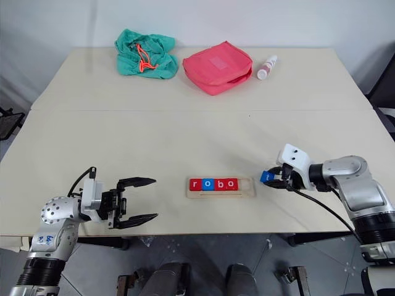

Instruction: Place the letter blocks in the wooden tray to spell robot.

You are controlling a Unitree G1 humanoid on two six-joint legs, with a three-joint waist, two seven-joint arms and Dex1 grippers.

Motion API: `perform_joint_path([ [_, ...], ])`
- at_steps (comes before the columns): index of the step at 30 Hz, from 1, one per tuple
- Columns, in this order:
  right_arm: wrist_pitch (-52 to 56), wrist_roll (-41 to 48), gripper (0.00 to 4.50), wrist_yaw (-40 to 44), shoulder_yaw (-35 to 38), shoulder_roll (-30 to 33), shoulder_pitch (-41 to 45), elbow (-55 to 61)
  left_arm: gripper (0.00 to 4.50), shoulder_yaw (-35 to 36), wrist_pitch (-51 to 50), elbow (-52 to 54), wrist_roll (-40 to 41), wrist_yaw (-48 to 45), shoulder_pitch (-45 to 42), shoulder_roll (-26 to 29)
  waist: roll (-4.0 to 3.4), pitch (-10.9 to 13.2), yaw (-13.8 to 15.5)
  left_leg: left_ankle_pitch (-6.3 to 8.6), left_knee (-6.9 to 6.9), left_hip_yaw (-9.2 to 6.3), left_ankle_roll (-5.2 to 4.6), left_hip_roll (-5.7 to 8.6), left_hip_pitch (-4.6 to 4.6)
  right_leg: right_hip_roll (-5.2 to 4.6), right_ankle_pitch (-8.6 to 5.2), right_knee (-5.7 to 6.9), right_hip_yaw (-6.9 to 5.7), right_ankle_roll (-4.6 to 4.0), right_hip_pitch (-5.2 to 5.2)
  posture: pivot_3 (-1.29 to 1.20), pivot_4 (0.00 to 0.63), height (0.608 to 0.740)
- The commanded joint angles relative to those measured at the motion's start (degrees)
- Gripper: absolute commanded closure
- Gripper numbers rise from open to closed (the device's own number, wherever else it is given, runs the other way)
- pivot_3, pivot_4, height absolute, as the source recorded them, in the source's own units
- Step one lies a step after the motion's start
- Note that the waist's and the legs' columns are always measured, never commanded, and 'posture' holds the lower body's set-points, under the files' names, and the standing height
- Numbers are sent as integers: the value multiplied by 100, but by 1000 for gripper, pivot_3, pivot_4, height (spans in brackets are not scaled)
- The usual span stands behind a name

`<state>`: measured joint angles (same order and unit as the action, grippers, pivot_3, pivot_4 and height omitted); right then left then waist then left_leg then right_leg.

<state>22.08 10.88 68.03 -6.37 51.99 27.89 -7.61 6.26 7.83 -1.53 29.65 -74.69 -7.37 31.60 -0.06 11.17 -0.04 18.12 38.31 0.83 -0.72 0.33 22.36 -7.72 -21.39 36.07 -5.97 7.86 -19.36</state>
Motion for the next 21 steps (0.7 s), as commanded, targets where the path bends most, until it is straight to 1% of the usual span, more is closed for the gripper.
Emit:
perform_joint_path([
  [1, 485, 311, 3028, 117, 71, -15, 197, 830, 0, 40, 86, 56, 83, -76, -60, 28, 0, 0, 1, 0, 0, 0, 0, 0, 0, 0, 0, 0, 0, 0, -1, 0, 150, 740],
  [5, 878, 417, 3028, 257, -193, -88, 222, 1418, 0, 30, 124, -119, 70, -198, -205, 50, 0, 0, 10, 0, 1, -4, 0, 0, 0, 0, 0, 0, -1, 0, 1, 0, 150, 740],
  [8, 883, 321, 3028, 278, -416, -179, 257, 1494, 0, 38, 147, -234, 56, -267, -317, 62, 0, 0, 19, 0, 2, -7, 0, 2, 1, 0, 0, 0, -2, 0, 2, 0, 150, 740],
  [13, 615, 111, 3028, 342, -646, -223, 449, 1187, 0, 47, 167, -309, 36, -318, -396, 76, 0, 0, -4, 0, 0, -4, 0, 2, 2, 0, 0, 0, -1, 0, -1, 0, 150, 740],
  [21, 219, -100, 3028, 541, -743, -285, 701, 649, 0, 88, 170, -195, 40, -236, -283, 72, 0, 0, -2, 0, 0, -4, 0, 2, 2, 0, 0, 1, -1, 0, -2, 0, 150, 740],
])
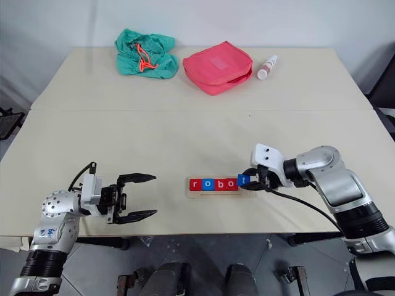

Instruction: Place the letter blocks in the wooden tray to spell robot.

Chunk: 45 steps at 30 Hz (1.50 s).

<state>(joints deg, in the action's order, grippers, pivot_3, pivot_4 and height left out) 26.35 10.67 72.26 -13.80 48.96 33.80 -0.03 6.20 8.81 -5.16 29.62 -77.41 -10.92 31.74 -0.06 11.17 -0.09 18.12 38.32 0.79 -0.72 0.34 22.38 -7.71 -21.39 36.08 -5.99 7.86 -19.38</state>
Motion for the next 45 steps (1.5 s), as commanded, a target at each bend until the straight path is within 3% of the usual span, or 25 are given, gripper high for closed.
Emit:
perform_joint_path([
  [1, -246, -94, 3028, 143, -4, 18, 120, -158, 0, 97, 69, 178, 45, 43, 83, 62, 0, 0, 2, 0, 0, 0, 0, 0, 0, 0, 0, 0, 0, 0, 0, 0, 150, 740],
  [10, -565, -239, 3028, 325, -105, -7, 124, -392, 0, 97, 68, 253, 45, 123, 153, 64, 0, 0, 1, 0, -1, 0, 0, 0, 0, 0, 0, 0, 0, 0, 0, 0, 150, 740],
  [19, -653, -232, 18, 335, 42, 46, 181, -411, 0, 82, 76, 202, 39, 153, 110, 55, 0, 0, 0, 0, -1, 0, 0, 0, 0, 0, 0, 0, -1, 0, 0, 0, 150, 740],
  [26, -333, -28, 18, 127, 481, 194, -63, -75, 0, 61, 58, 166, 26, 230, 65, 12, 0, 0, 9, 0, 0, -1, 0, 0, 0, 0, 0, 0, -1, 0, 0, 0, 150, 740],
  [31, -39, 372, 18, -264, 1334, 259, -740, 170, 0, 160, 8, 136, -127, 672, 76, 8, 0, 0, 32, 0, -1, -4, 0, 1, 1, -1, 0, 0, -3, 0, 2, 0, 150, 740],
  [35, -678, 779, 18, -224, 2116, 139, -1348, -10, 0, 253, -146, 233, -51, 911, 135, 32, 0, 0, 23, 0, -1, 0, 0, 1, 0, -1, 0, 0, -1, 0, 1, 0, 150, 740],
  [42, -1481, 1068, 18, 482, 2538, 343, -1778, -933, 0, 580, -350, 117, -369, 1943, -38, 108, 1, 0, 14, 0, -1, 3, 0, -1, -3, 0, 0, 0, -1, 0, 5, 0, 150, 740],
  [45, -1653, 1142, 18, 681, 2620, 363, -1759, -1344, 0, 677, -304, 151, -176, 1727, 69, 174, 1, 0, 11, 0, -1, 4, 0, 0, -2, -1, 0, -1, -1, 0, 4, 0, 150, 740],
])
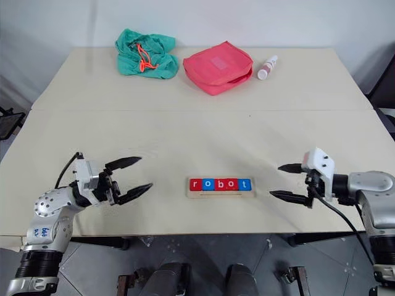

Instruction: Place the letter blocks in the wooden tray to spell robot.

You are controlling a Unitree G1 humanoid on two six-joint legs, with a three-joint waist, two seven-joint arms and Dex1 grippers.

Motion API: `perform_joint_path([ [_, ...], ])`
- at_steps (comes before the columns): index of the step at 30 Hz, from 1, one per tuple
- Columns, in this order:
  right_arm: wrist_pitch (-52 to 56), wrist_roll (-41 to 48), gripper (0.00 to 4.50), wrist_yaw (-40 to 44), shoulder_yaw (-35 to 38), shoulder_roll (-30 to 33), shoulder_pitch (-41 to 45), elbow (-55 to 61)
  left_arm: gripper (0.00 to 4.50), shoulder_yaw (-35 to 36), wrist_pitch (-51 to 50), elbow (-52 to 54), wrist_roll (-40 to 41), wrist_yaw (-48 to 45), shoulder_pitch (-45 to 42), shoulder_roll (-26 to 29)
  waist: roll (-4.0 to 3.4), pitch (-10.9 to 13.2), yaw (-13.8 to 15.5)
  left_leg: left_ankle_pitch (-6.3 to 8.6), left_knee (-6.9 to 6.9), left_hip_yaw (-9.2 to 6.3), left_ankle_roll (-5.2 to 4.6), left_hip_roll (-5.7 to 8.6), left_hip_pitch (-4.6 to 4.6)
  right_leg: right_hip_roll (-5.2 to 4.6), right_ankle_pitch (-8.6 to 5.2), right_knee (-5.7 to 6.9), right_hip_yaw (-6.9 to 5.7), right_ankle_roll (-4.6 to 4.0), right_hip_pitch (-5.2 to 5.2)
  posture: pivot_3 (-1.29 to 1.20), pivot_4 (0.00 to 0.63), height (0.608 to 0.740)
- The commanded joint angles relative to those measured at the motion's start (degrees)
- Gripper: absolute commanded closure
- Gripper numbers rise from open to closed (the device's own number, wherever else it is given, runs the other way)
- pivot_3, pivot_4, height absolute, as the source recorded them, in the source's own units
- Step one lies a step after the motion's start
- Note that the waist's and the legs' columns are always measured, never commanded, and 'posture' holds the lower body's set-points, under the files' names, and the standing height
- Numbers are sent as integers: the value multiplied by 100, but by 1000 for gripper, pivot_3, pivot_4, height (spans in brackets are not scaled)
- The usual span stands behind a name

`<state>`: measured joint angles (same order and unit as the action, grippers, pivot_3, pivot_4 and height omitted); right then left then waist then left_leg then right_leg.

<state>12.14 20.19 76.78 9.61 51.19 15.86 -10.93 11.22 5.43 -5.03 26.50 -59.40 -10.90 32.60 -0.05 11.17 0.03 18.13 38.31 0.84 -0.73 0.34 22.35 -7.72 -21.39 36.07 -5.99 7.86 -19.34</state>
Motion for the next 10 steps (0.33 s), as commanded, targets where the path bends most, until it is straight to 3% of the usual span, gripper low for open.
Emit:
perform_joint_path([
  [1, -294, 209, 18, 296, 298, 148, 39, -384, 0, 201, 4, 158, 187, -97, 97, 96, 0, 0, -1, 0, 0, 0, 0, 0, -1, 0, 0, 0, 0, 0, 1, 0, 150, 740],
  [10, -616, 161, 18, 400, 284, 127, 243, -1080, 0, 181, 414, 255, 39, -532, 443, 215, 0, 0, -2, 0, 1, 1, 0, -1, -1, 1, 0, -1, 0, 0, 1, 0, 150, 740],
])
